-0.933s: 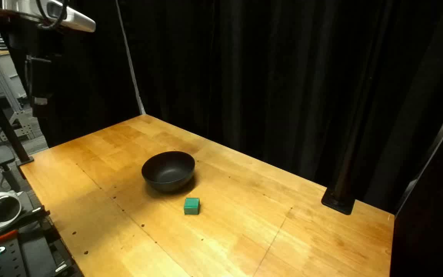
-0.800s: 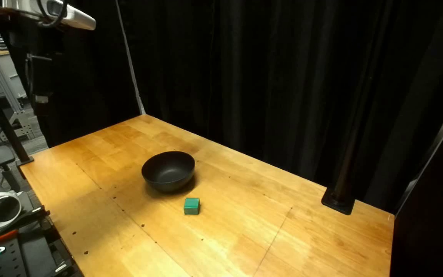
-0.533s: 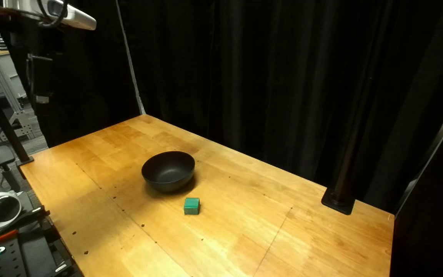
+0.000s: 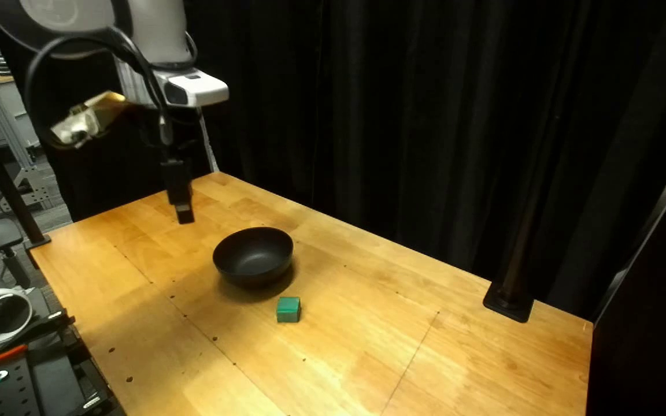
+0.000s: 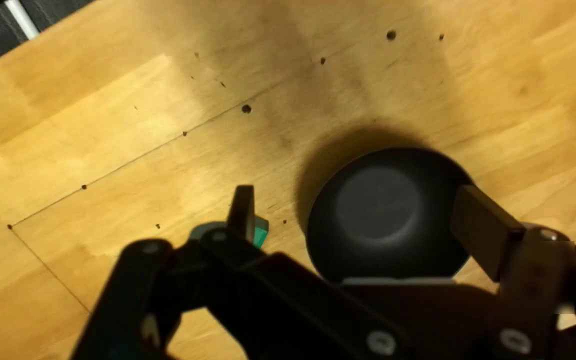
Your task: Put the block in the bowl
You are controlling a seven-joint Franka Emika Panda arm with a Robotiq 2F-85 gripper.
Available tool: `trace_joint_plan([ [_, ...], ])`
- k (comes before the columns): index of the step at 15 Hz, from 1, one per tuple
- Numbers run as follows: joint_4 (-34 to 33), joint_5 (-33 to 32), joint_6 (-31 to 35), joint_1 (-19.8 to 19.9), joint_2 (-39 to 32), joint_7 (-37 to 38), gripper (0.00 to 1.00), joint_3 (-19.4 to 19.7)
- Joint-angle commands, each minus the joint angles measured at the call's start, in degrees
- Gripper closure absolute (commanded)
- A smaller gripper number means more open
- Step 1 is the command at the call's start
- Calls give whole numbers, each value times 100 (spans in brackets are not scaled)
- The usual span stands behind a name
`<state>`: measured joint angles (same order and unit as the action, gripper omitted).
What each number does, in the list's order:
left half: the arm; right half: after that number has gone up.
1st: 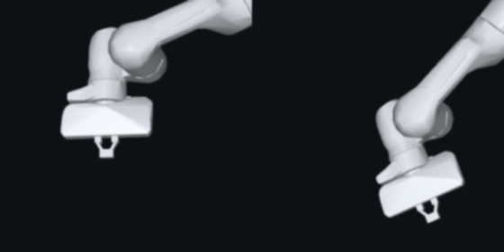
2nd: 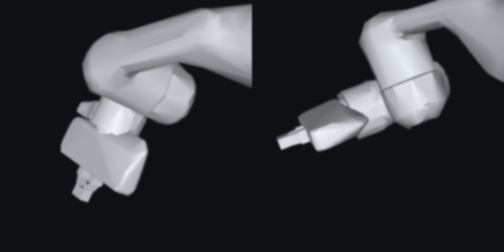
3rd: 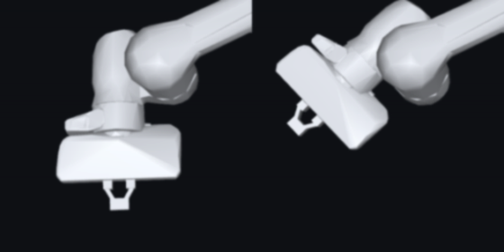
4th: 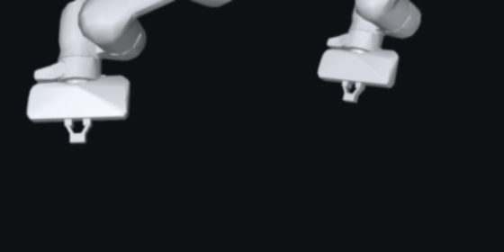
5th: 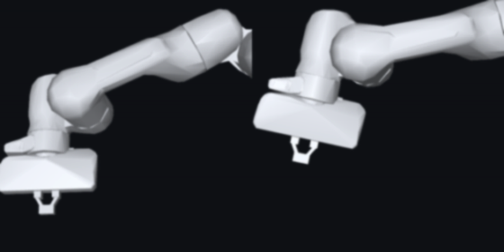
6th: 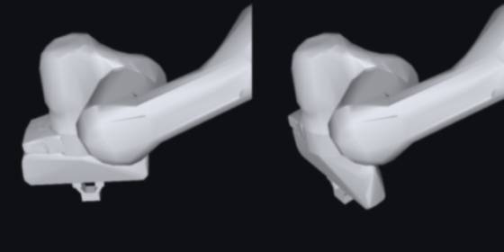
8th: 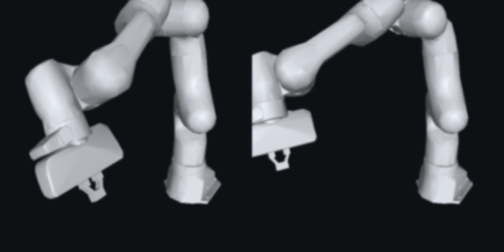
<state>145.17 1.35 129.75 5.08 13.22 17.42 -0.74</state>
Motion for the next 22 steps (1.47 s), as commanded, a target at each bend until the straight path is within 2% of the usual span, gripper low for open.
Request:
trace_joint_plan([
  [1, -297, -153, 1447, 206, -1158, 773, 0, 123],
  [4, -545, -533, 2575, 226, -2144, 1696, 0, 359],
  [7, -923, -1208, 3090, -128, -2942, 2654, 0, 945],
  [9, -1230, -1433, 3155, -455, -3385, 3092, 0, 1407],
  [12, -1583, -1250, 3033, -755, -3863, 3282, 0, 1754],
  [19, -1980, -792, 2572, -813, -4458, 3089, 0, 1747],
  [20, -2013, -752, 2474, -799, -4497, 3050, 25, 1734],
  [21, -2041, -733, 2395, -801, -4535, 3050, 27, 1741],
  [22, -2059, -701, 2321, -770, -4551, 3013, 34, 1717],
])
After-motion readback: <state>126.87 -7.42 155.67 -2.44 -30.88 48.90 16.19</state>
